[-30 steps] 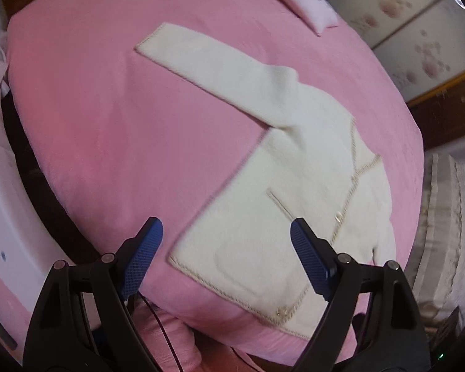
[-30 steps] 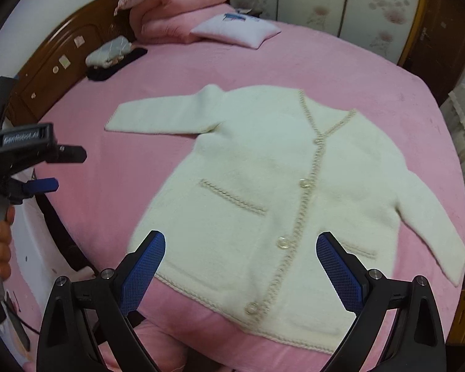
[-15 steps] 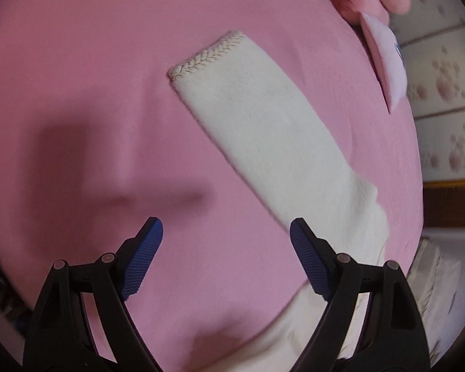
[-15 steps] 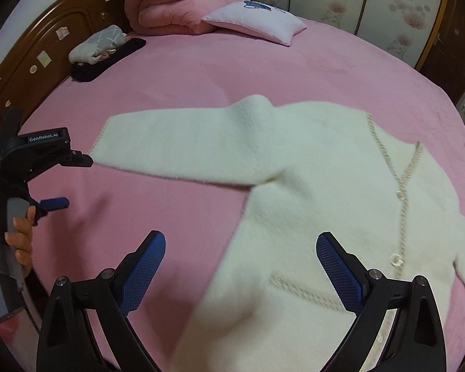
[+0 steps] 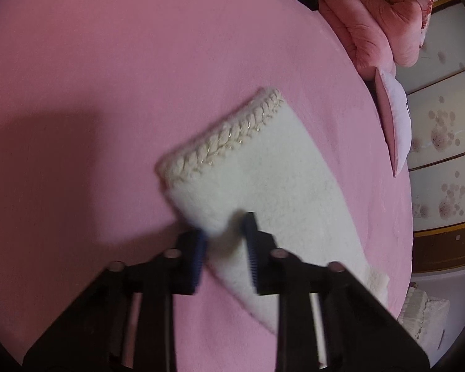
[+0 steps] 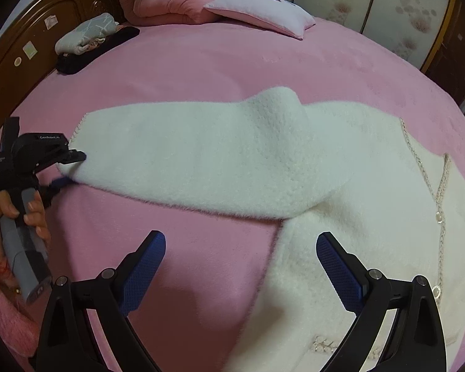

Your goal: Fold large clothes

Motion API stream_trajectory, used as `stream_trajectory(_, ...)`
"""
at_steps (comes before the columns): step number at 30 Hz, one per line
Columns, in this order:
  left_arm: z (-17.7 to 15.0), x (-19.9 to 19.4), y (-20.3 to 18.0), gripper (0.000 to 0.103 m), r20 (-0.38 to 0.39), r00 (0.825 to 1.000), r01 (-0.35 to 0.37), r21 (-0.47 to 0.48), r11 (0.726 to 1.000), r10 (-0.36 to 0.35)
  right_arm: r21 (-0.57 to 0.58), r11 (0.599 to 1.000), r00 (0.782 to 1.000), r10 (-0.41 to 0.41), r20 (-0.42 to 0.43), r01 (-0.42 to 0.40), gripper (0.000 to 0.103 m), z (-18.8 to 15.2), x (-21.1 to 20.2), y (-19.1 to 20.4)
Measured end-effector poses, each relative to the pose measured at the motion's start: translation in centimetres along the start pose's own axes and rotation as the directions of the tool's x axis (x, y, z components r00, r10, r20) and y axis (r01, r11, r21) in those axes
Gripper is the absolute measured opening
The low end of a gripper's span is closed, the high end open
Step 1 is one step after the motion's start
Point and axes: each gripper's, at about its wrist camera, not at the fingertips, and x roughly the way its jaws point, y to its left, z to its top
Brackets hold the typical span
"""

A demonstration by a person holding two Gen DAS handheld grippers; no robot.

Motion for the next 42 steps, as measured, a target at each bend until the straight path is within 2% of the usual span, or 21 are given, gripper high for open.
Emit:
stream_trajectory(1, 0.1, 0.1, 0.1, 0.007, 0.011, 1.0, 0.016, 0.009, 1.0, -0.016, 0.001, 1.0, 1.0, -0.006, -0.001, 0.006, 0.1, 0.2, 0.4, 0.0)
stream_trajectory(5, -1.0, -0.8, -0.5, 0.005, 0.084, 0.996, 0.03, 0.088, 0.996, -0.037, 0.036, 0.999, 1.0, -0.023, 0.012, 0.023, 0.1, 0.5, 0.6, -0.2)
stream_trajectory(8, -1.7, -2.5, -1.6, 0.005, 0.154, 0.984, 0.069, 0.129, 0.989, -0.089, 0.07, 0.997, 1.0, -0.016, 0.023, 0.014, 0.1, 1.0, 1.6, -1.2)
stream_trajectory(11, -2.7, -4.8, -4.2, 0.005, 0.208, 0.97, 0.084, 0.205, 0.975, -0.128, 0.083, 0.997, 0.999, -0.01, 0.039, 0.007, 0.1, 1.0, 1.7, -3.1)
stream_trajectory(16, -5.6, -10.5, -10.2, 0.005, 0.246, 0.945, 0.121, 0.35, 0.929, -0.216, 0.121, 0.993, 0.996, 0.0, 0.088, -0.011, 0.1, 0.8, -0.3, -7.2)
stream_trajectory(18, -7.7, -12.7, -12.9, 0.005, 0.252, 0.935, 0.131, 0.407, 0.904, -0.249, 0.145, 0.989, 0.994, 0.006, 0.112, -0.022, 0.1, 0.9, -1.0, -8.5)
stream_trajectory(21, -11.8, -15.5, -17.5, 0.005, 0.253, 0.924, 0.137, 0.483, 0.865, -0.287, 0.174, 0.984, 0.99, -0.002, 0.139, -0.023, 0.1, 1.4, -2.1, -12.6)
stream_trajectory(23, -14.5, -17.0, -20.1, 0.005, 0.252, 0.924, 0.128, 0.506, 0.853, -0.289, 0.204, 0.978, 0.989, 0.0, 0.147, -0.03, 0.1, 1.3, -2.9, -15.2)
stream_trajectory(26, -20.8, -18.5, -24.8, 0.005, 0.23, 0.926, 0.123, 0.567, 0.814, -0.3, 0.273, 0.961, 0.987, 0.01, 0.162, -0.055, 0.1, 0.6, -3.9, -20.1)
stream_trajectory(29, -27.3, -19.5, -28.3, 0.005, 0.183, 0.922, 0.162, 0.62, 0.768, -0.342, 0.33, 0.943, 0.987, -0.016, 0.161, -0.038, 0.1, -1.0, -4.6, -25.2)
stream_trajectory(33, -35.3, -17.5, -32.4, 0.005, 0.092, 0.939, 0.175, 0.702, 0.69, -0.331, 0.379, 0.925, 0.986, -0.031, 0.164, -0.034, 0.1, -1.9, -4.7, -31.2)
stream_trajectory(35, -38.6, -16.4, -33.8, 0.005, 0.058, 0.947, 0.177, 0.726, 0.665, -0.316, 0.394, 0.918, 0.985, -0.025, 0.171, -0.045, 0.1, -2.8, -4.5, -34.0)
stream_trajectory(37, -41.4, -14.3, -34.5, 0.005, 0.015, 0.959, 0.183, 0.732, 0.656, -0.284, 0.407, 0.911, 0.986, -0.007, 0.165, -0.061, 0.1, -3.2, -3.7, -36.7)
stream_trajectory(40, -44.9, -10.8, -34.7, 0.006, -0.084, 0.977, 0.194, 0.737, 0.647, -0.197, 0.446, 0.895, 0.992, -0.026, 0.126, -0.033, 0.1, -4.3, -2.4, -41.5)
stream_trajectory(41, -46.0, -9.1, -34.8, 0.007, -0.142, 0.983, 0.185, 0.738, 0.649, -0.119, 0.464, 0.885, 0.993, -0.01, 0.114, -0.044, 0.1, -4.8, -1.7, -42.7)
stream_trajectory(42, -46.8, -8.2, -34.7, 0.009, -0.183, 0.981, 0.175, 0.736, 0.653, -0.057, 0.479, 0.876, 0.995, 0.005, 0.102, -0.053, 0.1, -6.7, -1.3, -44.6)
